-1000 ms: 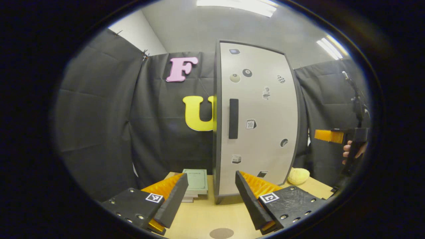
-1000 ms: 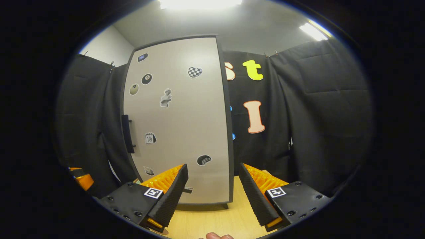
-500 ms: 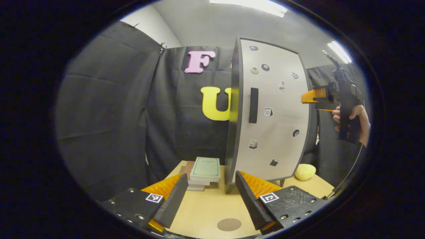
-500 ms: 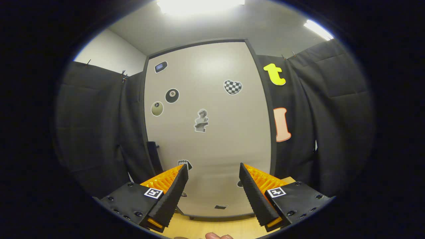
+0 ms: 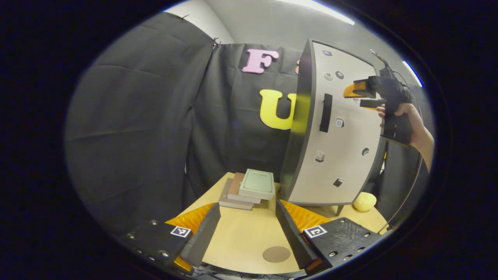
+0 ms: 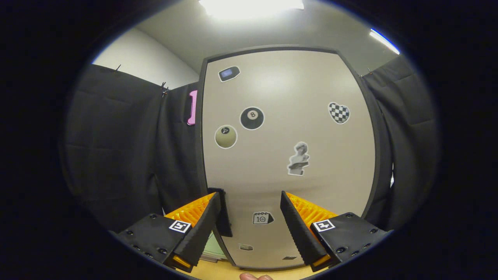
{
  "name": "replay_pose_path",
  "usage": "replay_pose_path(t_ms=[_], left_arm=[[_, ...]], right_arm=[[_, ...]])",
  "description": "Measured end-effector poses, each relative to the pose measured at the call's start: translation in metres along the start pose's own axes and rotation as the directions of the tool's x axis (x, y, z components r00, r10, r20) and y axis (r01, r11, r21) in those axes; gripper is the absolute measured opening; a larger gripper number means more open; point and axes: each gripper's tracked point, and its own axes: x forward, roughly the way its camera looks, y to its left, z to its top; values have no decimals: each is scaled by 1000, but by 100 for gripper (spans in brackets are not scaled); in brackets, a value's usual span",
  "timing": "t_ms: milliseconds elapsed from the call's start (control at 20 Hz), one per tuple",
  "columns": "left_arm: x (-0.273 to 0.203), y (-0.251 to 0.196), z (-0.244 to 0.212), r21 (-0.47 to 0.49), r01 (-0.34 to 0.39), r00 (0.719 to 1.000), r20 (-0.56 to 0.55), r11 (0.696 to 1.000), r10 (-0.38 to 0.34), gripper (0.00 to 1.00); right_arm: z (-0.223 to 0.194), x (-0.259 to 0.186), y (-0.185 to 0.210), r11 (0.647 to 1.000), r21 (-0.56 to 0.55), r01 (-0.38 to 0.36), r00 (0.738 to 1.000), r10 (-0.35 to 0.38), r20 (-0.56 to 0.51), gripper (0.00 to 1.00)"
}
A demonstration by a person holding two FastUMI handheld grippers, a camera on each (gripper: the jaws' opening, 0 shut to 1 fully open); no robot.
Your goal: Open the cabinet door with the right hand, grasp the bottle in the cabinet with the left hand and place it on the coaster, then close the cabinet door with the right hand.
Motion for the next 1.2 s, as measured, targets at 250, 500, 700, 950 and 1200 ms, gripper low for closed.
replay_pose_path(t_ms=[250,500,700,950,1200], left_arm=[[8,22,-6,14,-33,999,-19,999,33,90],[12,37,-13,13,-67,997,-34,998,68,89],[6,50,-21,-3,-91,995,-48,996,91,89],[1,66,-26,-30,-135,990,-54,990,133,89],[-5,63,-31,-47,-127,990,-61,991,124,89]], right_arm=[[-16,30,26,1000,-21,7,1000,-8,-14,98],[-41,55,37,1000,-19,23,996,-25,-84,98],[-52,63,42,999,-4,39,992,-39,-118,80],[-67,68,44,997,-13,71,982,-72,-176,43],[-68,67,43,999,-11,53,981,-54,-184,33]])
